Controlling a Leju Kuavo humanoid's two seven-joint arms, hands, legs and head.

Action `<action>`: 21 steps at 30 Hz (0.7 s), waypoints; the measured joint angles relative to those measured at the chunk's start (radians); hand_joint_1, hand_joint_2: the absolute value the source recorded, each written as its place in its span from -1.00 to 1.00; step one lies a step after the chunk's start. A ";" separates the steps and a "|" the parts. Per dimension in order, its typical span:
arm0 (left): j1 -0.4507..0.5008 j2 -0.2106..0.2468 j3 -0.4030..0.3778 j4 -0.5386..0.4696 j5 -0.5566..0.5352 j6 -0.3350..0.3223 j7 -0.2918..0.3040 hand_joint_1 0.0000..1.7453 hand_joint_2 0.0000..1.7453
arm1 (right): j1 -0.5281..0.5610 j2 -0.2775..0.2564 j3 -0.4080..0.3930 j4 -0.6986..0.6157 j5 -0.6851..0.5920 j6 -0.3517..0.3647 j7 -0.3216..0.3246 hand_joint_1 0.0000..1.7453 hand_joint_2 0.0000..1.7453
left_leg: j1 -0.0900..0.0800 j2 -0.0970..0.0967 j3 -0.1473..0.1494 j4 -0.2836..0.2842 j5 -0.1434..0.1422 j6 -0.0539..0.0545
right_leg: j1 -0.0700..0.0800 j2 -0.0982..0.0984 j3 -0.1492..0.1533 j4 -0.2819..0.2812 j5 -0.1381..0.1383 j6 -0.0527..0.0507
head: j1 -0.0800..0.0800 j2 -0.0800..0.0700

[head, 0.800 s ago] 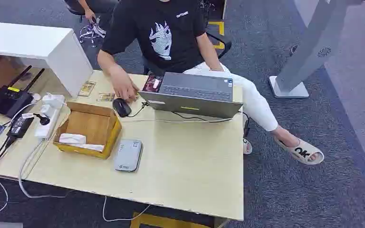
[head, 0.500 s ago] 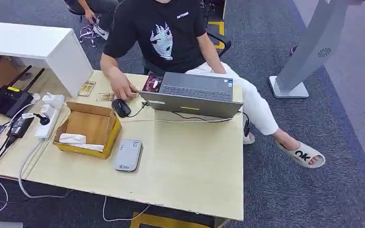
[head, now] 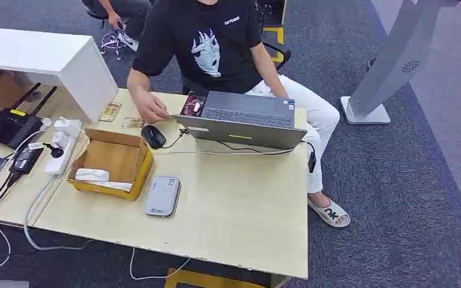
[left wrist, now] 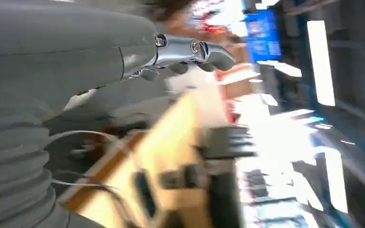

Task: Pass the card to the sensor for recognition and then transmit it.

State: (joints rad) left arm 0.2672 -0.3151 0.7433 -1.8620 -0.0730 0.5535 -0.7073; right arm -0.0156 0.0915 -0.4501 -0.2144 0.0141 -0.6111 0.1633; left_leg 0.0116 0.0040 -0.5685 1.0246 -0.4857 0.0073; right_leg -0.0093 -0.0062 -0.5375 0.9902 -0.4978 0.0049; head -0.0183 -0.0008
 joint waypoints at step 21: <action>-0.108 0.271 -0.458 -0.061 -0.494 -0.020 0.238 -1.00 1.00 | -0.012 0.012 -0.022 0.000 0.102 0.106 0.022 -1.00 1.00 | 0.000 -0.001 0.001 0.000 0.004 -0.001 | 0.000 -0.002 0.002 0.002 0.002 -0.002 | 0.000 0.000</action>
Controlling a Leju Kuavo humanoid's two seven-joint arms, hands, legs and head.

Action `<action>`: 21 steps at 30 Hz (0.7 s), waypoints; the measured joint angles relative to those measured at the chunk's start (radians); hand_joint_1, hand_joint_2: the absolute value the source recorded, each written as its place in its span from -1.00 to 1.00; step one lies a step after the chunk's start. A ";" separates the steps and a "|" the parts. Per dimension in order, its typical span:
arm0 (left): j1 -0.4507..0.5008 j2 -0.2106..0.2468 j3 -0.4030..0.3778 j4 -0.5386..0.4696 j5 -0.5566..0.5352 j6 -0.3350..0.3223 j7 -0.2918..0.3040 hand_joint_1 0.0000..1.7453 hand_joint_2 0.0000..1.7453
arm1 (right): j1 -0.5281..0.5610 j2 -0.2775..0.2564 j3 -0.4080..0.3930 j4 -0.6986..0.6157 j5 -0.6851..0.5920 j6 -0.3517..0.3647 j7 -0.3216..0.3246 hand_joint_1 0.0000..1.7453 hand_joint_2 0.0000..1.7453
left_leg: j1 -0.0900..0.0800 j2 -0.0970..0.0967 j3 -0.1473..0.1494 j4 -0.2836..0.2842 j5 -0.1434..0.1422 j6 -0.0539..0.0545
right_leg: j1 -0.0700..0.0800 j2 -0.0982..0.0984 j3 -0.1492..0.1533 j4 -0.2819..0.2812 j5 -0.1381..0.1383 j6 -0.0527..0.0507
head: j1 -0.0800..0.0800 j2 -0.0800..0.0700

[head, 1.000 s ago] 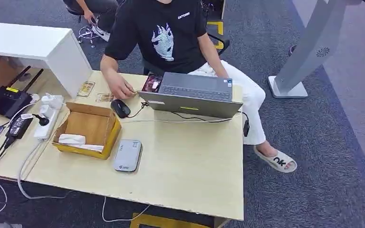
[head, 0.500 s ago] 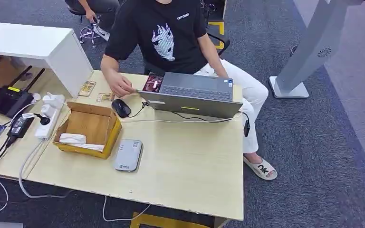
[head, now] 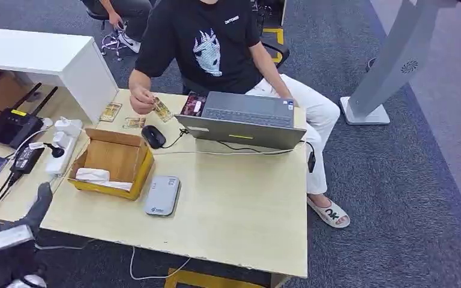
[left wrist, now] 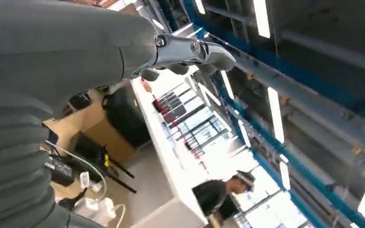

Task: Pass the card to the sensor for recognition and then transmit it.

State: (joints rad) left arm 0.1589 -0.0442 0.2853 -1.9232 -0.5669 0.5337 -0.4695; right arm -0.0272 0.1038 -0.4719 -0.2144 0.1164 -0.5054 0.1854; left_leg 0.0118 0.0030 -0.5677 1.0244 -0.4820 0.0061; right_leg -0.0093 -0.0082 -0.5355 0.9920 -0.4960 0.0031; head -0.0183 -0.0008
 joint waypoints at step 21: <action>-0.342 0.224 -0.002 0.774 -0.311 0.151 0.082 -1.00 1.00 | 0.000 -0.010 -0.010 0.000 0.071 0.031 0.016 -1.00 1.00 | -0.001 0.002 -0.002 0.000 0.002 -0.001 | 0.000 0.003 -0.004 0.001 0.002 -0.001 | 0.000 0.000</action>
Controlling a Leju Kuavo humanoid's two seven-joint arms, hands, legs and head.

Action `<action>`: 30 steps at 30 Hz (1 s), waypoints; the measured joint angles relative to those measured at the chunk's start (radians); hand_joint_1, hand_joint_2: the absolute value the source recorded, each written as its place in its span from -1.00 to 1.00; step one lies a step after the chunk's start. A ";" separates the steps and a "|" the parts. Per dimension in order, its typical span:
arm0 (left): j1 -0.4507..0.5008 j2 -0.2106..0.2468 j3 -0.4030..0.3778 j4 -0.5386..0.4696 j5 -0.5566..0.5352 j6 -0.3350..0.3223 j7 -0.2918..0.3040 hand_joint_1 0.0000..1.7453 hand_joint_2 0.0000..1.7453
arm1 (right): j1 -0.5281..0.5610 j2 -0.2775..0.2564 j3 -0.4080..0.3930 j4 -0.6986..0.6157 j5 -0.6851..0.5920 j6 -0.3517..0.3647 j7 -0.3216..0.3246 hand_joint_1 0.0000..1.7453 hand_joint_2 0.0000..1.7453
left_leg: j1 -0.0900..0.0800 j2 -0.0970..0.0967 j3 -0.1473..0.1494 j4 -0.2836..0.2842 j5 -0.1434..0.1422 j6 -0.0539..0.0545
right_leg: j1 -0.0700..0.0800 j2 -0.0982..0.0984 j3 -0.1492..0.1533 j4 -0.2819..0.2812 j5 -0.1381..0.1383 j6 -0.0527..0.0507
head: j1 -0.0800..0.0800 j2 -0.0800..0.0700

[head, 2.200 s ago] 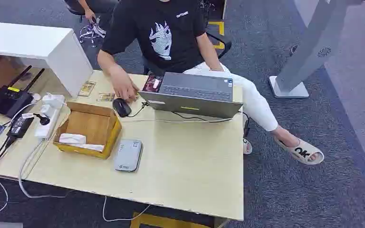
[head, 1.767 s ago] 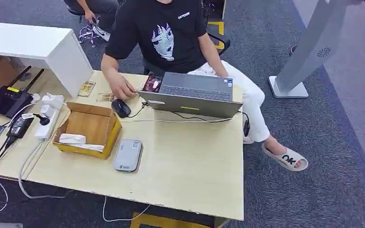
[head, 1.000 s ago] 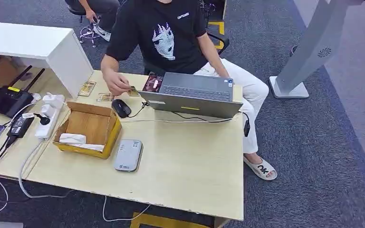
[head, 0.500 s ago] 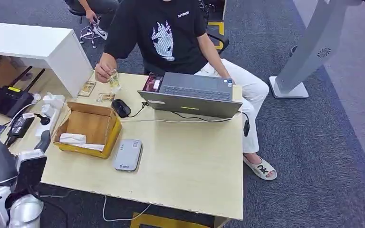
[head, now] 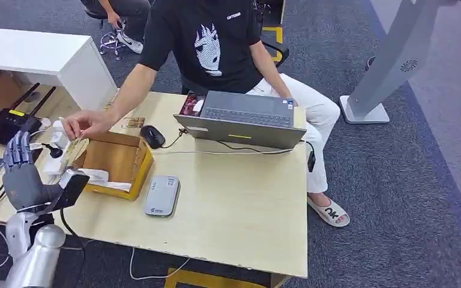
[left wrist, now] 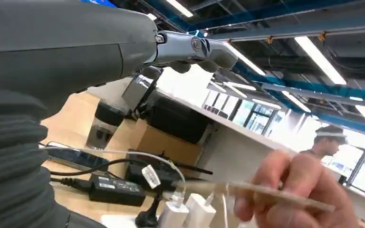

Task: Pass the card to the sensor for recognition and then transmit it.

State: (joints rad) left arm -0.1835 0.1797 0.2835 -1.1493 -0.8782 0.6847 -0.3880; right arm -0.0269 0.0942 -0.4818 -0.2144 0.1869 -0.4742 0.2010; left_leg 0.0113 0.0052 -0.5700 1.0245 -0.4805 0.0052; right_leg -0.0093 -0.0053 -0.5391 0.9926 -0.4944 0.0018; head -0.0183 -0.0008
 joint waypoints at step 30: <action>0.050 -0.018 -0.063 0.033 0.069 -0.036 -0.007 1.00 1.00 | 0.005 0.001 -0.002 0.000 0.068 0.024 -0.032 -1.00 1.00 | 0.000 0.000 0.000 0.000 0.000 0.000 | 0.000 0.000 0.000 0.000 0.000 0.000 | 0.000 0.000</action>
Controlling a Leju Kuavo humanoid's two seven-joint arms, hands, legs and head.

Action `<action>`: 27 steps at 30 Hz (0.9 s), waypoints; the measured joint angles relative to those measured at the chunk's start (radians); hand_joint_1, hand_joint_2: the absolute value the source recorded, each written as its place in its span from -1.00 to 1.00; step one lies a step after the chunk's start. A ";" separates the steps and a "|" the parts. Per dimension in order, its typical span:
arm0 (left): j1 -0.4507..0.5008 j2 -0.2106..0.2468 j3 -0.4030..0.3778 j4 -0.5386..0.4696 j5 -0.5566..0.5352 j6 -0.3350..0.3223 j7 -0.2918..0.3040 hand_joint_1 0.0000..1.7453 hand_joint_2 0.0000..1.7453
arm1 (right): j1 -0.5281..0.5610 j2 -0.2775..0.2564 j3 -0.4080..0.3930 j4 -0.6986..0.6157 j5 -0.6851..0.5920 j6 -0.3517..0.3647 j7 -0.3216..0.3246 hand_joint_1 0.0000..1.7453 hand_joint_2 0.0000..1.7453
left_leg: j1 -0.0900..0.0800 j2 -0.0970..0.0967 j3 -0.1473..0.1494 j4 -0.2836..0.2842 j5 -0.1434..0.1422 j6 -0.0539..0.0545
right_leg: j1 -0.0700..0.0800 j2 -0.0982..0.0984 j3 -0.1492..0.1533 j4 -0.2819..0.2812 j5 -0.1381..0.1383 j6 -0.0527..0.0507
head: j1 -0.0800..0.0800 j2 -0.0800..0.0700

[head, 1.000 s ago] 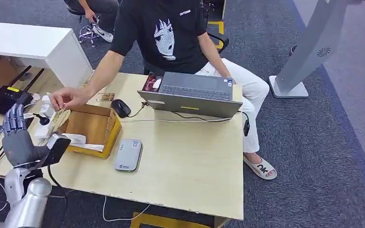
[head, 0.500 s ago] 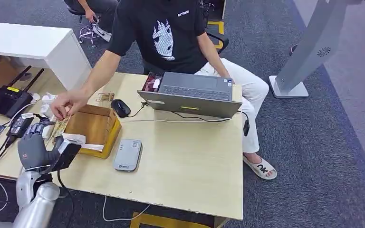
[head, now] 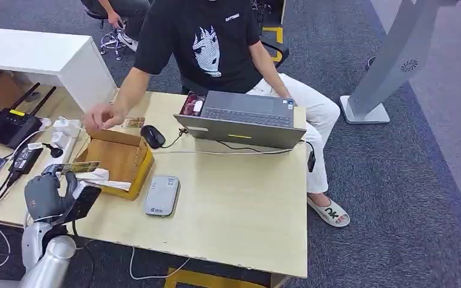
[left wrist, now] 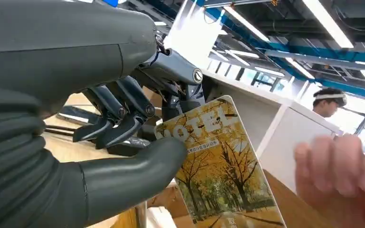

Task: Pass the card to the sensor for recognition and then transmit it.

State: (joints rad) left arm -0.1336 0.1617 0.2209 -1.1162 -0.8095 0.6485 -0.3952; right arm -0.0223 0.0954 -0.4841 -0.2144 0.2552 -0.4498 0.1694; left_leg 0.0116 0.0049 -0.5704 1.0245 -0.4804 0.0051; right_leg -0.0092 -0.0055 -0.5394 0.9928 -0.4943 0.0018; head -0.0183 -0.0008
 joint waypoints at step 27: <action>0.027 0.011 -0.306 -0.348 -0.290 -0.111 0.159 1.00 1.00 | 0.002 0.005 -0.064 0.000 0.102 0.030 0.007 -1.00 1.00 | 0.000 0.000 0.000 0.000 0.000 0.000 | 0.000 0.000 0.000 0.000 0.000 0.000 | 0.000 0.000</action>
State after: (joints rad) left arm -0.1067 0.1728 -0.0854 -1.4637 -1.0997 0.5372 -0.2363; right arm -0.0207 0.1003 -0.5478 -0.2144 0.3574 -0.4200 0.1762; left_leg 0.0116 0.0051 -0.5703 1.0245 -0.4803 0.0052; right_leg -0.0092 -0.0055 -0.5398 0.9928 -0.4941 0.0018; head -0.0183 -0.0008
